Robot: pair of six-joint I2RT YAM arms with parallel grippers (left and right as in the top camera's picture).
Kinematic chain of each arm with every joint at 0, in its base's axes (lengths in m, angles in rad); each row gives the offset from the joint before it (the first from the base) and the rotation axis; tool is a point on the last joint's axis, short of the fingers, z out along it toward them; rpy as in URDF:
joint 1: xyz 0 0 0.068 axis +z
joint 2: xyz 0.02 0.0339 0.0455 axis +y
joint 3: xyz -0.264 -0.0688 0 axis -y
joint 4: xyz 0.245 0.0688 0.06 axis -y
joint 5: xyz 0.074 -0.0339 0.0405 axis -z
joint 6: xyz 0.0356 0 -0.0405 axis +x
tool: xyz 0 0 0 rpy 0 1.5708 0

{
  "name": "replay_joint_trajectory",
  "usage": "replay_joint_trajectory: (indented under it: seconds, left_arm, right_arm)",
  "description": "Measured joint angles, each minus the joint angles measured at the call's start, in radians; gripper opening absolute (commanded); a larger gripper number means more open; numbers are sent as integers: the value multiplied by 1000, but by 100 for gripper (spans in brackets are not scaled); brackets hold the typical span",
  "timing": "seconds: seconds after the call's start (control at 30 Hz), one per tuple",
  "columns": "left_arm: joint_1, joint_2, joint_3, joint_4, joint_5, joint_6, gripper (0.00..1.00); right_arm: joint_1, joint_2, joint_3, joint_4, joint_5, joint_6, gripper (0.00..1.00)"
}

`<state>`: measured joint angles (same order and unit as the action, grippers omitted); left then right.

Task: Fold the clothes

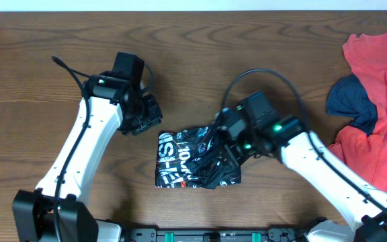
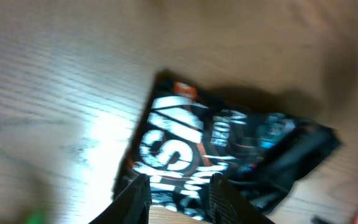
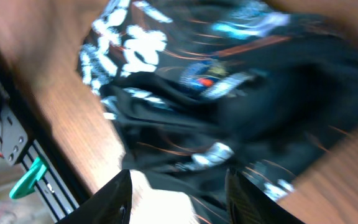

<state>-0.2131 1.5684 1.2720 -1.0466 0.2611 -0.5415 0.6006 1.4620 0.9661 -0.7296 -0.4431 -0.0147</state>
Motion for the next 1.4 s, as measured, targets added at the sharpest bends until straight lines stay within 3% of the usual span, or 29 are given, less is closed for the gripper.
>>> replay_joint_trajectory:
  seconds: [0.2, 0.37, 0.4, 0.47, 0.5, 0.67, 1.03, 1.1, 1.13, 1.2, 1.23, 1.3, 1.4]
  left_arm:
    - [-23, 47, -119, 42, -14, 0, 37]
    - [-64, 60, -224, 155, -18, 0, 43]
    - [-70, 60, -238, 175, -18, 0, 45]
    - [-87, 60, -277, 233, -22, 0, 47]
    - [-93, 61, -291, 249, -22, 0, 47]
    - [-111, 61, -386, 364, -23, 0, 47]
    - [-112, 61, -432, 383, -25, 0, 47]
    - [-112, 61, -432, 383, -25, 0, 47]
    - [-112, 61, -432, 383, -25, 0, 47]
    - [-112, 61, -432, 382, -25, 0, 47]
    - [-112, 61, -432, 382, -24, 0, 47]
    - [-112, 61, -432, 381, -17, 0, 47]
    - [-112, 61, -431, 382, -1, 1, 47]
  right_arm:
    - [133, 75, 0, 73, 55, 41, 50]
    - [182, 149, 0, 120, 109, 116, 45]
    - [186, 164, 0, 121, 120, 129, 37]
    - [194, 191, 0, 122, 140, 152, 3]
    - [197, 200, 0, 122, 146, 166, 1]
    - [202, 212, 0, 59, 240, 285, 1]
    - [113, 60, 2, -203, 542, 521, 5]
    - [97, 57, 2, -227, 572, 548, 18]
    - [94, 58, 2, -239, 585, 557, 31]
    - [94, 58, 2, -253, 599, 572, 38]
    - [95, 58, 2, -263, 604, 572, 34]
    - [95, 58, 1, -293, 617, 573, 18]
    - [95, 58, 0, -328, 643, 605, 16]
